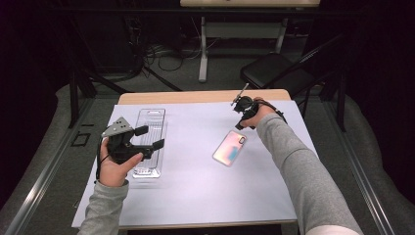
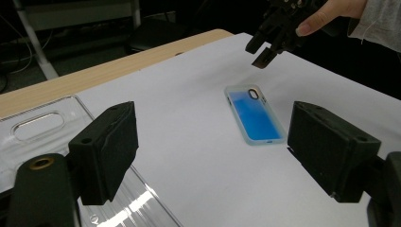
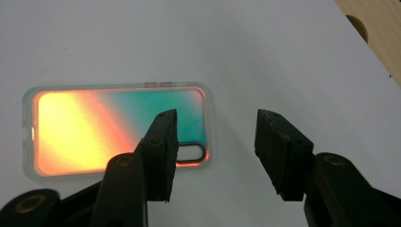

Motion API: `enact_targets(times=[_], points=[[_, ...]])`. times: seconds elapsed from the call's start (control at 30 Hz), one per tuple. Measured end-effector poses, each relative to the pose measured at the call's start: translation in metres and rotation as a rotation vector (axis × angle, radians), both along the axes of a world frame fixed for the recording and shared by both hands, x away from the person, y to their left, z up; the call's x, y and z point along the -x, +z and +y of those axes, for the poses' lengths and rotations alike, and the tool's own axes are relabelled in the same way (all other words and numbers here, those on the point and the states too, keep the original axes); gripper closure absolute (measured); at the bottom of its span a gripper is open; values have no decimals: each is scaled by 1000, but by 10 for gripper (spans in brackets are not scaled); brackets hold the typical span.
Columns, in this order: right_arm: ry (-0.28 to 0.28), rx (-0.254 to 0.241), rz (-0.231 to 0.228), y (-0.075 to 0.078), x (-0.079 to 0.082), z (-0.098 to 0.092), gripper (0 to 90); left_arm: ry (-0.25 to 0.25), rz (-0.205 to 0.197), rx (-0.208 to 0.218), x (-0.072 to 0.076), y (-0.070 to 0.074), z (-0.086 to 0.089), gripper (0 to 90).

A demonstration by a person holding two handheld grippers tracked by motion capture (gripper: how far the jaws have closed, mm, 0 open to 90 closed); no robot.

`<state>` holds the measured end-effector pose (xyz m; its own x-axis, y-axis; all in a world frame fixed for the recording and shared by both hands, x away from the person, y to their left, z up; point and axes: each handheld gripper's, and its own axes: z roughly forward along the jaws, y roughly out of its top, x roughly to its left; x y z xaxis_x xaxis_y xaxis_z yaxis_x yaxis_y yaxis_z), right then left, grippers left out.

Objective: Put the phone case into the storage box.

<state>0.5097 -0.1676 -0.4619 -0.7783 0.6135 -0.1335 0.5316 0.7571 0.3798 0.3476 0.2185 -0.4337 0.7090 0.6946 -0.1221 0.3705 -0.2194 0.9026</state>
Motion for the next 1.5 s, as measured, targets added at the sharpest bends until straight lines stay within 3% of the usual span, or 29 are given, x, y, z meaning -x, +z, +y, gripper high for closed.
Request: enact_targets(times=[0.07, 0.5, 0.63, 0.83, 1.17, 1.23, 1.5], points=[[-6, 21, 11, -2, -3, 0, 505, 0, 0, 0, 0, 0, 0, 174], [-55, 9, 63, -16, -20, -3, 607, 7, 7, 1, -1, -1, 2, 174], [-98, -21, 83, -23, -21, -1, 621, 5, 6, 1, -1, -1, 2, 174], [-110, -24, 92, -34, -24, 0, 624, 4, 6, 3, -1, -1, 3, 176], [-212, -111, 138, -42, -24, 2, 686, 10, 7, 6, -1, -1, 4, 176], [-198, -96, 132, -45, -25, 0, 696, 10, 11, 5, -1, -2, 4, 177], [-262, -128, 148, -55, -23, -4, 725, 10, 10, 3, -2, -2, 4, 176]])
